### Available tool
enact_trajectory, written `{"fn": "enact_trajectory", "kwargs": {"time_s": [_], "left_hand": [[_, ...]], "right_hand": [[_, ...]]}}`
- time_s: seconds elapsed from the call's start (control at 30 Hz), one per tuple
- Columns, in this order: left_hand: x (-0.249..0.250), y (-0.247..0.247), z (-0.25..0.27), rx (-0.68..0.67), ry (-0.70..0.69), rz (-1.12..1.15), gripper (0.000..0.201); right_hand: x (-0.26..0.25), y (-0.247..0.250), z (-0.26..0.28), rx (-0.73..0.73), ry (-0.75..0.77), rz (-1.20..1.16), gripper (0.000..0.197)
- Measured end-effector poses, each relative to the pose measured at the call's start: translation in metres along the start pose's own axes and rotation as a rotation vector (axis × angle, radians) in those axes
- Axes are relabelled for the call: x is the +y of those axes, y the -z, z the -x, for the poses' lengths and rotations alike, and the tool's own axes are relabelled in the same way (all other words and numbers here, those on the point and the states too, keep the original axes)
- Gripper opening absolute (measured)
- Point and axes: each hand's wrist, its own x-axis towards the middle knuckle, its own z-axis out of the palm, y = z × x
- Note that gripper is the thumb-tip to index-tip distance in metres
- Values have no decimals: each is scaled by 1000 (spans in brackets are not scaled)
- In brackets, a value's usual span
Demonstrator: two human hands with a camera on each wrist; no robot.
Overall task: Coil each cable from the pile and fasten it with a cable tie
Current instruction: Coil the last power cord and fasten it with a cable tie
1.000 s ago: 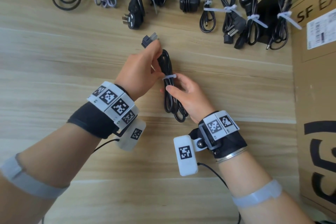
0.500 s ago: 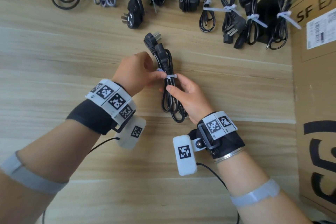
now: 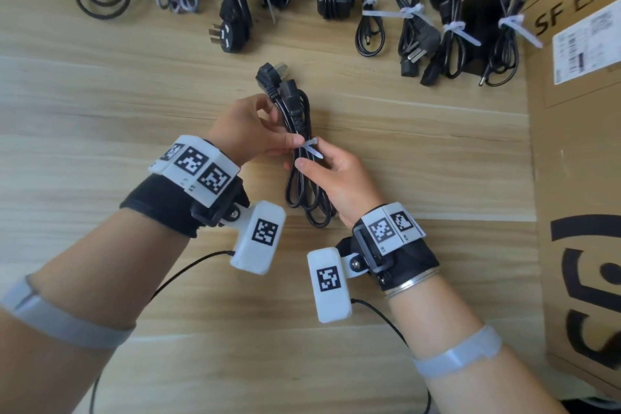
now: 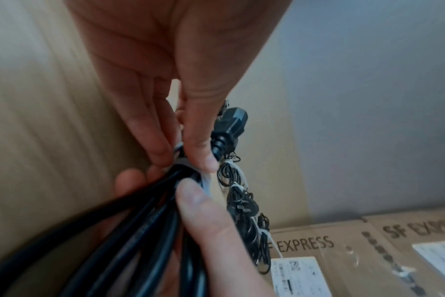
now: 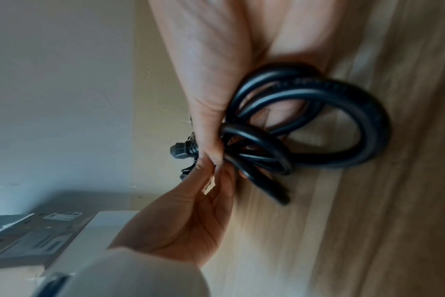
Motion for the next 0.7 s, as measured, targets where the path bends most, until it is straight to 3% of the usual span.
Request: {"fn": "enact_trajectory", "kwargs": {"time_s": [0.1, 0.23, 0.37, 0.43, 0.7], "left_hand": [[2, 3, -1, -11, 8, -130, 30], [8, 9, -3, -91, 102, -42, 16], [11, 8, -5, -69, 80, -151, 28], [13, 6, -6, -60, 58, -238, 33], [16, 5, -7, -80, 13, -394, 31]], "right_hand": [[1, -1, 0, 11, -15, -28, 34], [2, 1, -1, 16, -34, -64, 34], [0, -4, -2, 44, -51, -18, 67], [-1, -4, -3, 42, -58, -5, 72], [-5, 0, -1, 40, -26, 62, 34]]}}
